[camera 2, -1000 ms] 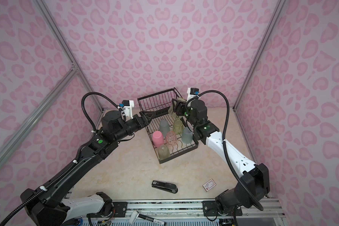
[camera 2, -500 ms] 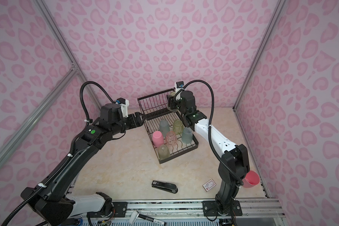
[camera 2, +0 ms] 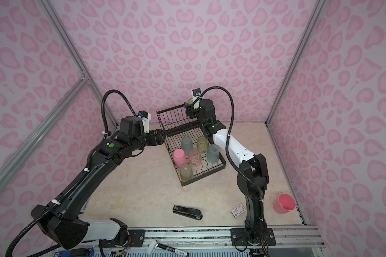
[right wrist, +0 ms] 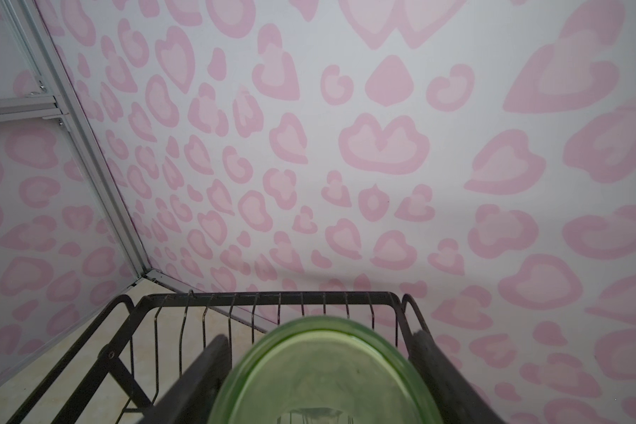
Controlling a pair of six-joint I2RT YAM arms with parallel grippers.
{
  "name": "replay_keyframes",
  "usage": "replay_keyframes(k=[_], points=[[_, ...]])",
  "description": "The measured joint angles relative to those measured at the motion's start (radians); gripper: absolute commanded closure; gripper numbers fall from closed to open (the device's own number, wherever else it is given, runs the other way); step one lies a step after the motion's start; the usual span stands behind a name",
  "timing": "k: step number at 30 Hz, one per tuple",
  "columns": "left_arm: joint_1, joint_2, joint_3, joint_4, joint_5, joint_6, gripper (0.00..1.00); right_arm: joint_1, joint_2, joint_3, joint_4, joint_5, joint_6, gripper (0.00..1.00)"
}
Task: Load cups into a dish rack
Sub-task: Place the cup upside down at the dish rack.
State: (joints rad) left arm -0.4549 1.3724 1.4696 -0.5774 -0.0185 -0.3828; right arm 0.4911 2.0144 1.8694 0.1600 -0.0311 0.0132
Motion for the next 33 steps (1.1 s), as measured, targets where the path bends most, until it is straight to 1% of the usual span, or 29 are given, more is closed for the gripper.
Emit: replay_keyframes(k=[7,17,23,33], points=[[0.009,0.008,-0.023,0.038,0.019,0.048,0.18,-0.002,0.076,0.052,0.014,-0.014,-0.031,0.49],[0.036,-0.021,-0.106,0.116,0.047,0.077,0.18,-0.005,0.188,0.201,0.012,-0.022,-0.055,0.49],[0.049,-0.026,-0.155,0.160,0.070,0.092,0.18,-0.010,0.214,0.214,0.001,-0.022,-0.067,0.49],[0.055,-0.026,-0.196,0.218,0.095,0.106,0.18,-0.019,0.242,0.214,-0.009,-0.030,-0.069,0.49]])
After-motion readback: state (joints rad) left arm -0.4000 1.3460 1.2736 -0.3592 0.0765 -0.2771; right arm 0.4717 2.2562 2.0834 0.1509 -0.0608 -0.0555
